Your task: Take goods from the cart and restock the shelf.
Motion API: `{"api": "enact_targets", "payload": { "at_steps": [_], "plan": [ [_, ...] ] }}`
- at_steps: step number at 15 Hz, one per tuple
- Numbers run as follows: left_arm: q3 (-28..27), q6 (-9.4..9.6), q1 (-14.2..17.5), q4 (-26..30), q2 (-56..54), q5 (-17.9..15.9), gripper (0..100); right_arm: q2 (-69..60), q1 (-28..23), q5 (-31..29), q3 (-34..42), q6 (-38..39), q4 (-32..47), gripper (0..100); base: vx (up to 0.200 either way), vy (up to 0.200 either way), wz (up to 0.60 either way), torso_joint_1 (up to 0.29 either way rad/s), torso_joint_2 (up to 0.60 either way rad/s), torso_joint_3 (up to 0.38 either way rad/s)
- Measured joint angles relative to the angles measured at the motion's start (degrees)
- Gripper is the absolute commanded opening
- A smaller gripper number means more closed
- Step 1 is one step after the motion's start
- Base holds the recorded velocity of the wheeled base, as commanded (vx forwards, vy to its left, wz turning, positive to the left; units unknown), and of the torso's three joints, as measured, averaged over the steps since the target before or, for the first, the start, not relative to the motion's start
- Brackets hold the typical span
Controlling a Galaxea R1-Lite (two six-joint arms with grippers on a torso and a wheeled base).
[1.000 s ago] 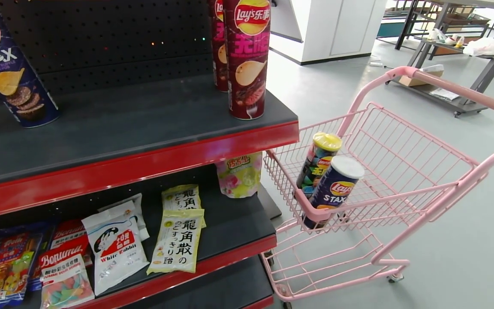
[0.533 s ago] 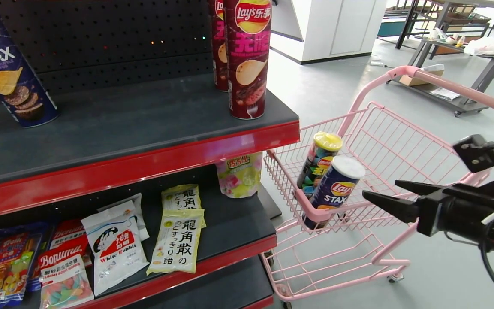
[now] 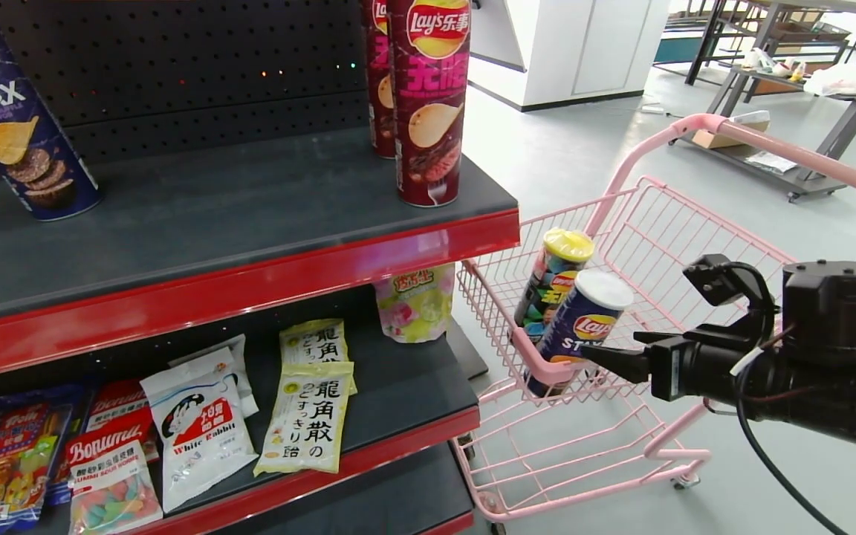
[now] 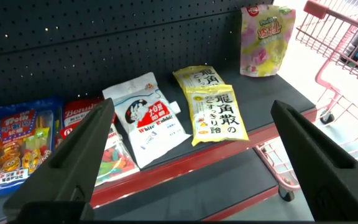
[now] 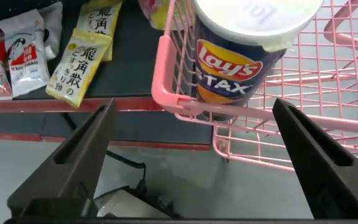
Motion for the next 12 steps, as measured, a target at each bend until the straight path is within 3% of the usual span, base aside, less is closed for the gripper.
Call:
{"api": "enact_targets", "payload": {
  "at_steps": [12],
  "plan": [
    [0.0, 0.06, 0.0, 0.0, 0.0, 0.04, 100, 11.17, -1.0, -2.11, -6.07, 2.67, -5.33, 100, 0.0, 0.0, 0.0, 0.0, 0.0, 0.0]
  ]
}}
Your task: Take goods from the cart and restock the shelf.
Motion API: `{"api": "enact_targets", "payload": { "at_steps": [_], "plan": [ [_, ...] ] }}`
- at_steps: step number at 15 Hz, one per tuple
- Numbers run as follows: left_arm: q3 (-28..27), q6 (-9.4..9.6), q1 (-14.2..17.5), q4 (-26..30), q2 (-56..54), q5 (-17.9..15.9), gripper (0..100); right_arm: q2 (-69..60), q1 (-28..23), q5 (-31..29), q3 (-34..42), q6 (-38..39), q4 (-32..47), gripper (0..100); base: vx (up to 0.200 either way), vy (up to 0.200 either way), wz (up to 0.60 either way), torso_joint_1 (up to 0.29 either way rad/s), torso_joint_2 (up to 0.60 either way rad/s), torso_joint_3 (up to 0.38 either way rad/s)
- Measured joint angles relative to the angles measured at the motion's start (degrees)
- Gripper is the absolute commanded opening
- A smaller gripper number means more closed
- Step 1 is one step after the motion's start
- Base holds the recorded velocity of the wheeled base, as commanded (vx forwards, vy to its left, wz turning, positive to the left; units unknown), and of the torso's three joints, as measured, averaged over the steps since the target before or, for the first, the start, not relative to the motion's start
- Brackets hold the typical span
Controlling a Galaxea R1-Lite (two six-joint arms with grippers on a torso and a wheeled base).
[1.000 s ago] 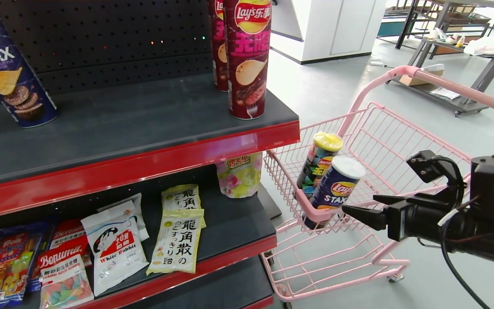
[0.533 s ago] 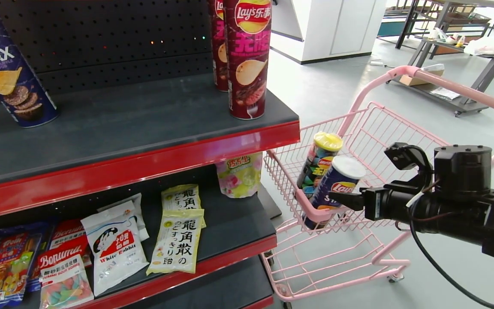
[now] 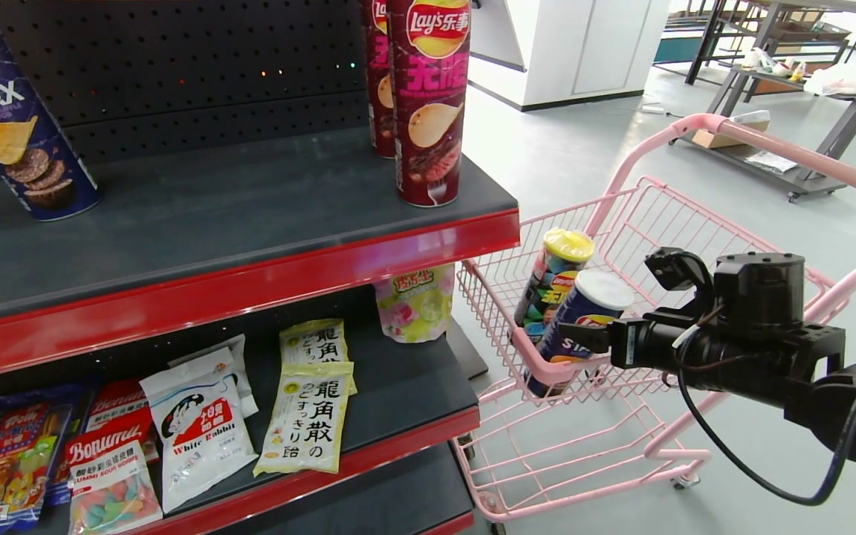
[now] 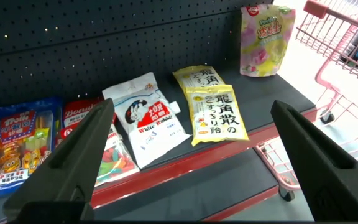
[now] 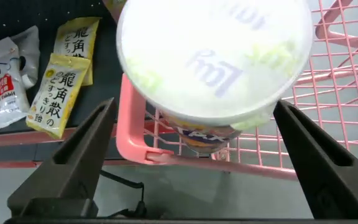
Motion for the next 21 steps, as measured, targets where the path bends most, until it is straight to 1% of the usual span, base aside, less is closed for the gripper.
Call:
{"api": "enact_targets", "payload": {
  "at_steps": [10, 11, 19, 21],
  "plan": [
    [0.0, 0.0, 0.0, -0.02, 0.0, 0.0, 100, 5.34, -0.11, -0.33, -5.01, 0.0, -0.55, 100, 0.0, 0.0, 0.0, 0.0, 0.0, 0.0],
    [0.0, 0.0, 0.0, -0.02, 0.0, 0.0, 100, 5.57, -0.09, -0.38, -5.16, 0.02, -0.55, 0, 0.0, 0.0, 0.0, 0.0, 0.0, 0.0],
    [0.0, -0.02, 0.0, 0.0, 0.0, 0.0, 100, 5.92, 0.11, -0.61, -4.74, -0.33, -1.29, 0, 0.0, 0.0, 0.0, 0.0, 0.0, 0.0],
    [0.0, -0.02, 0.0, -0.02, 0.0, 0.0, 100, 4.11, 0.17, -1.73, -4.6, -0.48, -0.83, 0, 0.0, 0.0, 0.0, 0.0, 0.0, 0.0]
  ]
}}
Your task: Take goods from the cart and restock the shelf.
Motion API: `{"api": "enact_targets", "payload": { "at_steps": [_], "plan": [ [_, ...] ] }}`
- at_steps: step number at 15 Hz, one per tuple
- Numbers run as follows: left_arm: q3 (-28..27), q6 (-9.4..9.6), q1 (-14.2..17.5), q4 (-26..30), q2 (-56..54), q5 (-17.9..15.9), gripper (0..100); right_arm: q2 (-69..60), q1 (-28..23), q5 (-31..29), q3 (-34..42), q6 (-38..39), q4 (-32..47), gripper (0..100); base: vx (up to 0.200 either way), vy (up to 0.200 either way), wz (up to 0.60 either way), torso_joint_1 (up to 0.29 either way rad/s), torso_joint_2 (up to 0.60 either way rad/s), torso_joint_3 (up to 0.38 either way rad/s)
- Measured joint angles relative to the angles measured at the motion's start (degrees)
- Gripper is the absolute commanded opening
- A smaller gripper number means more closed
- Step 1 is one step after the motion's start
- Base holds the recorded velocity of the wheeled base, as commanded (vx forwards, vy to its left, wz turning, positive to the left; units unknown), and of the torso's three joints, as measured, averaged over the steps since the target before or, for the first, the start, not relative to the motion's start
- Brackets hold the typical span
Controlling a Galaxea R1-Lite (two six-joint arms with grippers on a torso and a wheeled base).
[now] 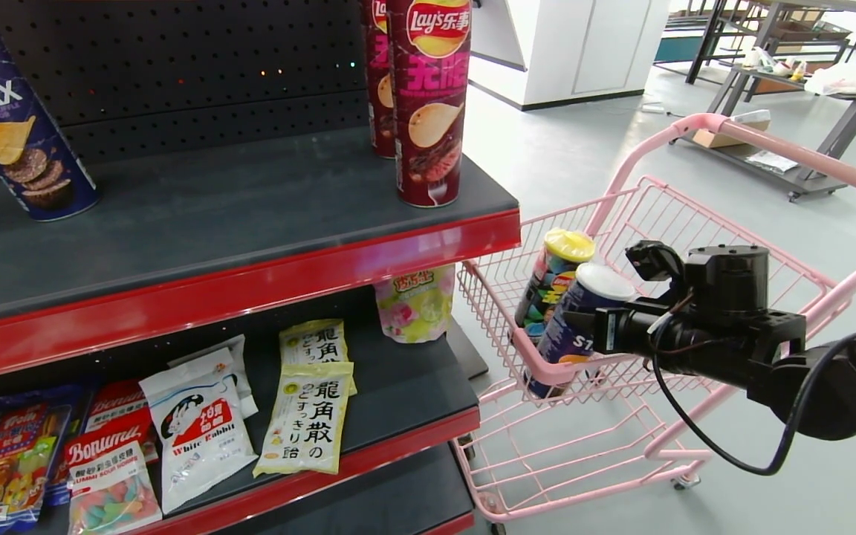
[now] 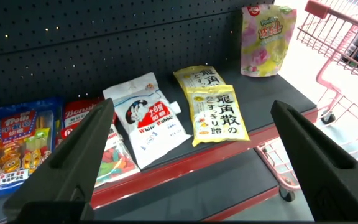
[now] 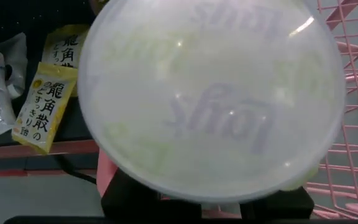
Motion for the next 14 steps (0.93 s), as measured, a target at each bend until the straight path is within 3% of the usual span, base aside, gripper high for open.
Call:
{"api": "enact_targets", "payload": {
  "at_steps": [7, 10, 14],
  "plan": [
    [0.0, 0.0, 0.0, 0.02, 0.0, 0.0, 100, -14.36, -0.28, -1.48, 0.07, -3.74, 1.73, 0, 0.0, 0.0, 0.0, 0.0, 0.0, 0.0],
    [0.0, 0.0, 0.0, 0.02, 0.0, 0.0, 100, -22.33, -0.41, -1.26, -0.52, -4.05, 10.84, 0, 0.0, 0.0, 0.0, 0.0, 0.0, 0.0],
    [0.0, 0.0, 0.0, 0.0, 0.0, 0.0, 100, -32.09, 3.24, -1.19, -8.39, -4.07, 25.25, 0, 0.0, 0.0, 0.0, 0.0, 0.0, 0.0]
  ]
}}
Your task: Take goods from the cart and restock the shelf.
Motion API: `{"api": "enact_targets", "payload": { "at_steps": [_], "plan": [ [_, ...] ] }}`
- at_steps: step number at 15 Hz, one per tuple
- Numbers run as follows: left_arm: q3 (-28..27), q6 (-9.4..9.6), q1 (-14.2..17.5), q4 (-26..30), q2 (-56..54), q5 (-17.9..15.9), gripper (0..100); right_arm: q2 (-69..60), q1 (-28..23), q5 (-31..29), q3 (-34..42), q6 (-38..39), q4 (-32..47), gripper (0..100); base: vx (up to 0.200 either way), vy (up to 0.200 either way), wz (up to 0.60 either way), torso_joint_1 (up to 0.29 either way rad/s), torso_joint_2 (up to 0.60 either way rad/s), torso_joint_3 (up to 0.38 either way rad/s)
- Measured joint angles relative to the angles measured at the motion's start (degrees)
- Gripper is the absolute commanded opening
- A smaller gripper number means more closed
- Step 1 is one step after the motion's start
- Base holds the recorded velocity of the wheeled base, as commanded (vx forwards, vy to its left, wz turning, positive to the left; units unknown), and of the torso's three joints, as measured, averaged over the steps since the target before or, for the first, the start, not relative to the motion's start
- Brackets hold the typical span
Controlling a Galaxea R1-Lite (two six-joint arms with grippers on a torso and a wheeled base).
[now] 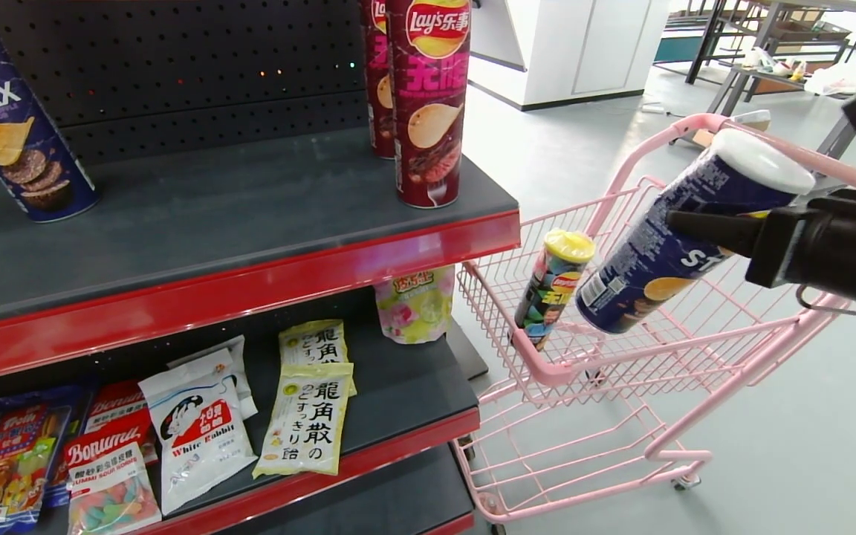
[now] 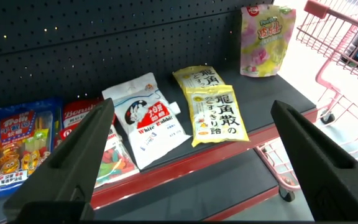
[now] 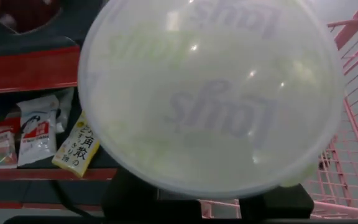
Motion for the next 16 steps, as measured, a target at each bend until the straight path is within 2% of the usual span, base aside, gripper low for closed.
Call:
{"api": "enact_targets", "payload": {
  "at_steps": [2, 4, 6, 7, 10, 12, 16],
  "plan": [
    [0.0, 0.0, 0.0, 0.02, 0.0, 0.0, 100, -5.41, 5.19, -0.06, -1.87, 0.0, 9.94, 0, 0.0, 0.0, 0.0, 0.0, 0.0, 0.0],
    [0.0, -0.15, 0.0, 0.02, 0.0, 0.0, 100, -10.29, 9.35, -0.68, 0.55, -0.44, 16.75, 0, 0.0, 0.0, 0.0, 0.0, 0.0, 0.0],
    [0.0, -0.15, 0.0, 0.02, 0.0, -0.04, 100, -13.18, 11.3, -4.06, 3.67, -5.28, 17.04, 0, 0.0, 0.0, 0.0, 0.0, 0.0, 0.0],
    [0.0, -0.12, 0.0, 0.0, 0.0, -0.04, 100, -13.74, 12.06, -3.32, 4.44, -6.23, 16.75, 0, 0.0, 0.0, 0.0, 0.0, 0.0, 0.0],
    [0.0, -0.09, 0.0, 0.02, 0.0, -0.09, 100, -13.73, 14.45, -2.68, 5.1, -6.84, 16.73, 0, 0.0, 0.0, 0.0, 0.0, 0.0, 0.0],
    [0.0, -0.2, 0.0, 0.02, 0.0, -0.09, 100, -12.46, 14.88, -3.91, 4.8, -7.27, 16.58, 0, 0.0, 0.0, 0.0, 0.0, 0.0, 0.0],
    [0.0, 0.45, 0.0, 0.02, 0.0, -0.11, 100, -13.24, 15.27, -2.47, 5.27, -7.38, 16.8, 0, 0.0, 0.0, 0.0, 0.0, 0.0, 0.0]
  ]
}}
